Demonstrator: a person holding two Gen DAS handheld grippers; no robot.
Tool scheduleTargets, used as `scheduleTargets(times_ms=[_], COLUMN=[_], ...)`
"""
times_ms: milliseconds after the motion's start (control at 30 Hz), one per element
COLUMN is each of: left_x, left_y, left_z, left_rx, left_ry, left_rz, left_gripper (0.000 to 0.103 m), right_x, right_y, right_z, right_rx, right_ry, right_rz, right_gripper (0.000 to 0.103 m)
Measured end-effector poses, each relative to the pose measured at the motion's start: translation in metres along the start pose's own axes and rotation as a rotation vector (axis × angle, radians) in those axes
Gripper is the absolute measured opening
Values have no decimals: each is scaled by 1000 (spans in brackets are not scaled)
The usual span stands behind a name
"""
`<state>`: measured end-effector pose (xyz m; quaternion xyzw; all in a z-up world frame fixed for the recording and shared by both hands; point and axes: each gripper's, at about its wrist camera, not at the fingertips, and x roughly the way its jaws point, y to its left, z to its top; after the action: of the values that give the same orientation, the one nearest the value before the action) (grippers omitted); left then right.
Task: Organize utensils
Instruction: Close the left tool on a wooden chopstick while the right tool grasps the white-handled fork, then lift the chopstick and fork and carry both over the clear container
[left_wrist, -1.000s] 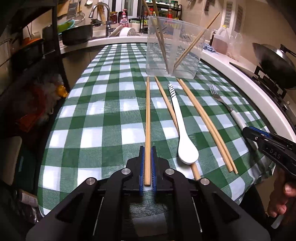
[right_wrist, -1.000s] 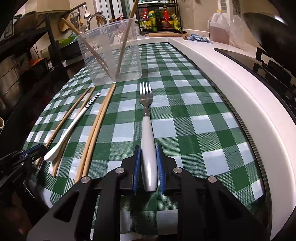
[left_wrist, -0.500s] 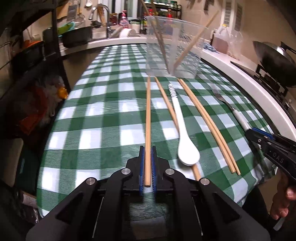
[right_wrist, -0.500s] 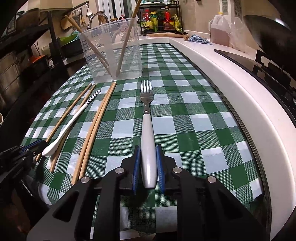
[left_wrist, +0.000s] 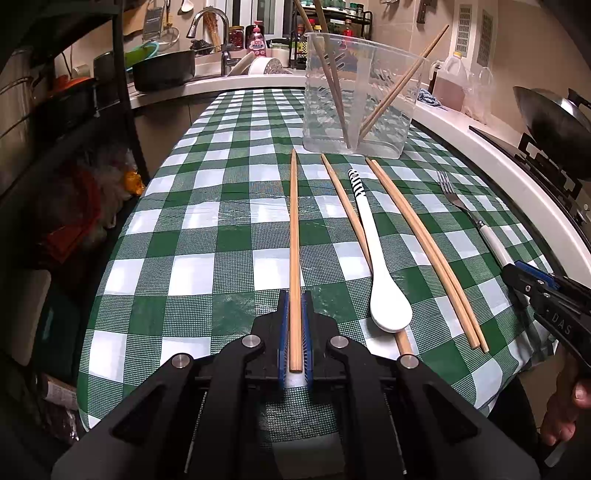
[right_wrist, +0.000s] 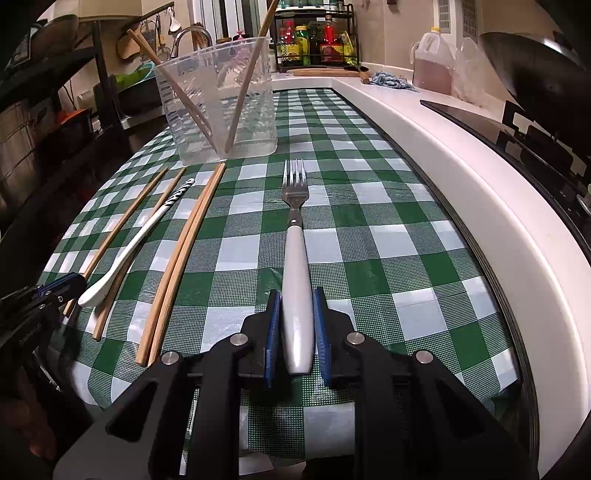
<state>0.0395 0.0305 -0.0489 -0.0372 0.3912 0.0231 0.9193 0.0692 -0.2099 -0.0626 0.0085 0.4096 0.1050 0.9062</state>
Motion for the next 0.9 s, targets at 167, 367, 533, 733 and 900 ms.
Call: scheduleTargets(times_ms=[167,367,533,733,900], left_x=[0,0,-1,-9,-20], left_y=[0,-1,0,-1,-1], left_z=[0,1,2,3,5], left_rx=[0,6,1,7,13], left_ry=[-1,1,6,-20,-51], left_rz=[0,0,-10,-17,-27], left_gripper=[7,7,7,7,7], right_x=[0,0,-3,-16,-29], right_y=[1,1,-1,-1,0], right_z=[0,0,3,7,10], right_rx=[-4,-13,-2,-4,-6], right_ry=[-6,-8,-5,-30,-54], right_rz=[-6,-4,6,10,6], right_gripper=[19,18,18,18,18])
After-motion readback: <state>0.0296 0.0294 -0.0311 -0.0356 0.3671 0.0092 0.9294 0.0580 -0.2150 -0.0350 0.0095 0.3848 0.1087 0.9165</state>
